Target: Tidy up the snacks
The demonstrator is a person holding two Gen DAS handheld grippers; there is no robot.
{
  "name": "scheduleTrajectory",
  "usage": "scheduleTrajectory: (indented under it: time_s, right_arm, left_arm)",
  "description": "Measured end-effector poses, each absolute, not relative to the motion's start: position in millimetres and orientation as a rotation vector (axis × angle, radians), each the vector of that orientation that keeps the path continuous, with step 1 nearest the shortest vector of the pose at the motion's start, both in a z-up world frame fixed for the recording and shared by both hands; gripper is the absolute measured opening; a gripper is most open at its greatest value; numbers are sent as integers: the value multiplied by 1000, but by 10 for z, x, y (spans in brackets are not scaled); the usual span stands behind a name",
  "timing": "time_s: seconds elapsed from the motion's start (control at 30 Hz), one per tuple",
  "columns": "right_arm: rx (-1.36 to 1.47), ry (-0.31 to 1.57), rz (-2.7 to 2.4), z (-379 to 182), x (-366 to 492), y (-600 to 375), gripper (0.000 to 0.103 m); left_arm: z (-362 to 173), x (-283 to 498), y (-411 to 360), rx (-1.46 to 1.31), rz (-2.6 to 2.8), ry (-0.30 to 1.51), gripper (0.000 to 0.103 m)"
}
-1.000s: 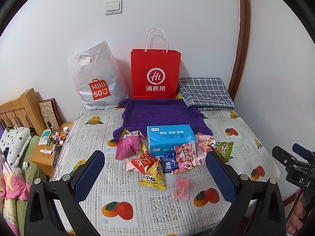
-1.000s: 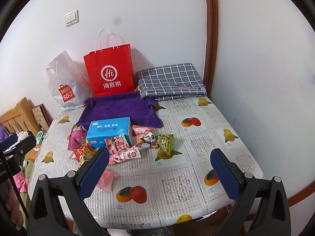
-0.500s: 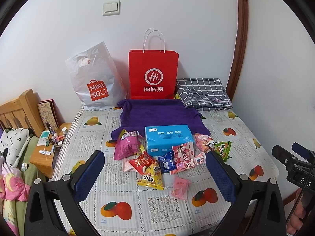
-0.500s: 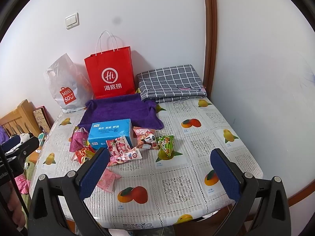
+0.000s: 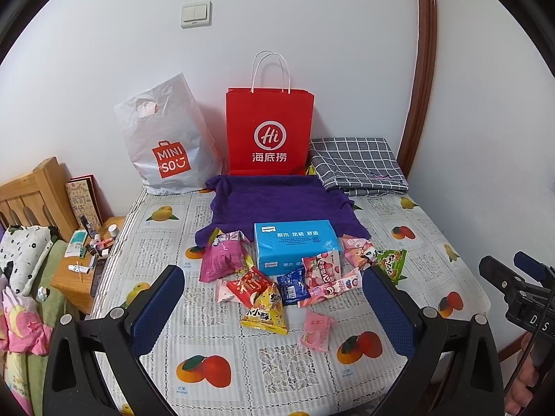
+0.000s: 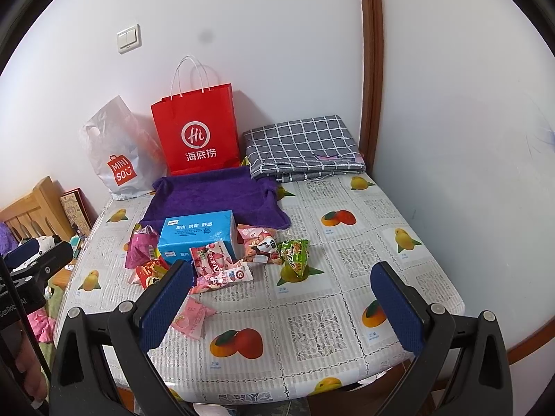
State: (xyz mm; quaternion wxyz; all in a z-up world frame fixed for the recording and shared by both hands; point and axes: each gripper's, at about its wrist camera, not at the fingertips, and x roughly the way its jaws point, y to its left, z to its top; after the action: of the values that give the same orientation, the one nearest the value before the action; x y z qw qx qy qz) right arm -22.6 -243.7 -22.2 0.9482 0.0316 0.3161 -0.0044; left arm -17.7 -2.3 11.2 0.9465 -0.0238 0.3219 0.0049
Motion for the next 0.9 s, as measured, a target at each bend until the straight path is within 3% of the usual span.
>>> scheduleTrajectory:
  time_s: [0.9]
  right_arm:
    - [70, 641, 1, -276, -217, -2412, 101]
  left_arm:
    - [44, -125, -48, -45, -8, 666, 103]
